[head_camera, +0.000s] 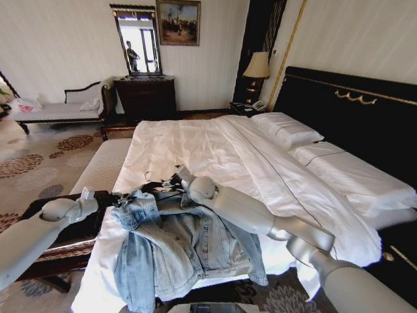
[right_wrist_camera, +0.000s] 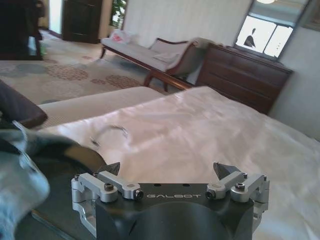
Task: Pick up the clothes from the bed and hang them on the clothes hanger.
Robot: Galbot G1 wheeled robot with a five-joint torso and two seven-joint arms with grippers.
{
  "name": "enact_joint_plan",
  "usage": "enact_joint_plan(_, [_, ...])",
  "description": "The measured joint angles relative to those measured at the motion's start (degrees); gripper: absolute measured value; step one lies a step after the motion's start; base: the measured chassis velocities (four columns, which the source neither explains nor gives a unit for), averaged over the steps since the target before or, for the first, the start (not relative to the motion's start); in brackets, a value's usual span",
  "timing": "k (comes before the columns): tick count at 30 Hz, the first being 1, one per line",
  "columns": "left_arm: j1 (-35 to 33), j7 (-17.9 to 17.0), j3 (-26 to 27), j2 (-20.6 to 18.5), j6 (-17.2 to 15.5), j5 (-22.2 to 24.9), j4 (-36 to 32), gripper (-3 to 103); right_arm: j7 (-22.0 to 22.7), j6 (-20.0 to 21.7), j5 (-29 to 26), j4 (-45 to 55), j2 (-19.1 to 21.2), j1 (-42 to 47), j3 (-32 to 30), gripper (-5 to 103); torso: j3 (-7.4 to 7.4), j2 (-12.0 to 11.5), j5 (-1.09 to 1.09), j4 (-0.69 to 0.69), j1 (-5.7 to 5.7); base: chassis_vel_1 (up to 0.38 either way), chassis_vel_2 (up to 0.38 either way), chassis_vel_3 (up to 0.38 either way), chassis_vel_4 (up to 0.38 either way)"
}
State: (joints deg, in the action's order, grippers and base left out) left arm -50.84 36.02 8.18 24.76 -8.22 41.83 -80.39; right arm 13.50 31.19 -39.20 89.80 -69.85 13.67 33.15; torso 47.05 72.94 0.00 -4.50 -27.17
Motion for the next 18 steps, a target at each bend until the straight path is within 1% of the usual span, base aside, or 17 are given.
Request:
enact_joint_plan(1, [-0.44, -0.30, 0.46, 0.11, 0.20, -0.21, -0.01, 21, 0.11, 0.02, -0.19, 0.58, 0.89, 0.64, -0.62, 100, 0.00, 0.00, 0.01, 0.00, 0.00, 0.000, 0.000, 0.000, 0.000])
enact_joint_plan(3, [-1.91, -1.58, 2.14, 0.49, 0.82, -0.65, 0.09, 21, 0.63, 0.22, -0.74, 2.70, 4.93, 3.95, -3.27, 100, 0.00, 0.00, 0.01, -0.01, 0.00, 0.000, 0.000, 0.000, 0.000])
enact_joint_plan(4, [-1.91, -1.58, 2.14, 0.49, 0.82, -0.65, 0.09, 21, 0.63, 0.22, -0.74, 2.70, 4.93, 3.95, -3.27, 100, 0.00, 0.00, 0.01, -0.01, 0.00, 0.000, 0.000, 0.000, 0.000])
enact_joint_plan(5, [-2.28, -1.90, 2.59, 0.63, 0.97, -0.66, 0.20, 21, 0.74, 0.33, -0.92, 3.31, 6.21, 4.97, -3.85, 100, 0.00, 0.00, 0.02, -0.02, 0.00, 0.000, 0.000, 0.000, 0.000])
enact_joint_plan(6, [-2.73, -2.28, 3.19, 0.87, 1.18, -0.67, 0.42, 21, 0.82, 0.46, -1.43, 4.69, 8.75, 6.85, -4.55, 100, 0.00, 0.00, 0.02, -0.02, 0.00, 0.000, 0.000, 0.000, 0.000])
enact_joint_plan(8, [-3.15, -3.05, 4.25, 1.65, 1.43, -0.56, 0.99, 21, 0.63, 0.58, -2.29, 7.22, 12.31, 10.02, -4.91, 100, 0.00, 0.00, 0.02, -0.04, 0.00, 0.000, 0.000, 0.000, 0.000])
enact_joint_plan(9, [-3.15, -3.05, 4.25, 1.65, 1.43, -0.56, 0.99, 21, 0.63, 0.58, -2.29, 7.22, 12.31, 10.02, -4.91, 100, 0.00, 0.00, 0.02, -0.04, 0.00, 0.000, 0.000, 0.000, 0.000])
enact_joint_plan(11, [-3.25, -4.00, 5.01, 2.87, 1.50, -0.21, 1.47, 21, 0.79, 0.59, -4.82, 8.65, 13.63, 11.99, -5.14, 100, 0.00, 0.00, 0.03, -0.04, 0.01, 0.000, 0.000, 0.000, 0.000])
enact_joint_plan(12, [-3.31, -4.60, 5.61, 3.98, 1.50, 0.05, 1.82, 21, 1.26, 0.50, -7.49, 9.11, 13.97, 12.95, -5.26, 100, -0.01, 0.00, 0.03, -0.02, 0.01, 0.000, 0.000, 0.000, 0.000])
enact_joint_plan(13, [-3.31, -4.60, 5.61, 3.98, 1.50, 0.05, 1.82, 21, 1.26, 0.50, -7.49, 9.11, 13.97, 12.95, -5.26, 100, -0.01, 0.00, 0.03, -0.02, 0.01, 0.000, 0.000, 0.000, 0.000])
enact_joint_plan(14, [-3.49, -5.42, 6.35, 5.33, 1.50, 0.46, 2.00, 21, 1.42, -0.07, -10.04, 9.36, 14.16, 13.86, -5.26, 100, 0.00, 0.00, 0.02, 0.00, 0.01, 0.000, 0.000, 0.000, 0.000])
enact_joint_plan(16, [-4.14, -6.46, 7.75, 7.07, 1.47, 1.08, 1.88, 21, 1.43, -1.37, -12.77, 9.42, 14.36, 14.55, -4.87, 100, -0.01, 0.00, -0.01, 0.01, 0.00, 0.000, 0.000, 0.000, 0.000])
enact_joint_plan(17, [-5.13, -7.01, 9.21, 8.29, 1.44, 1.34, 1.30, 21, 1.42, -2.55, -14.00, 9.01, 14.37, 14.88, -4.18, 100, 0.00, 0.00, 0.00, 0.01, 0.01, 0.000, 0.000, 0.000, 0.000])
enact_joint_plan(18, [-5.13, -7.01, 9.21, 8.29, 1.44, 1.34, 1.30, 21, 1.42, -2.55, -14.00, 9.01, 14.37, 14.88, -4.18, 100, 0.00, 0.00, 0.00, 0.01, 0.01, 0.000, 0.000, 0.000, 0.000])
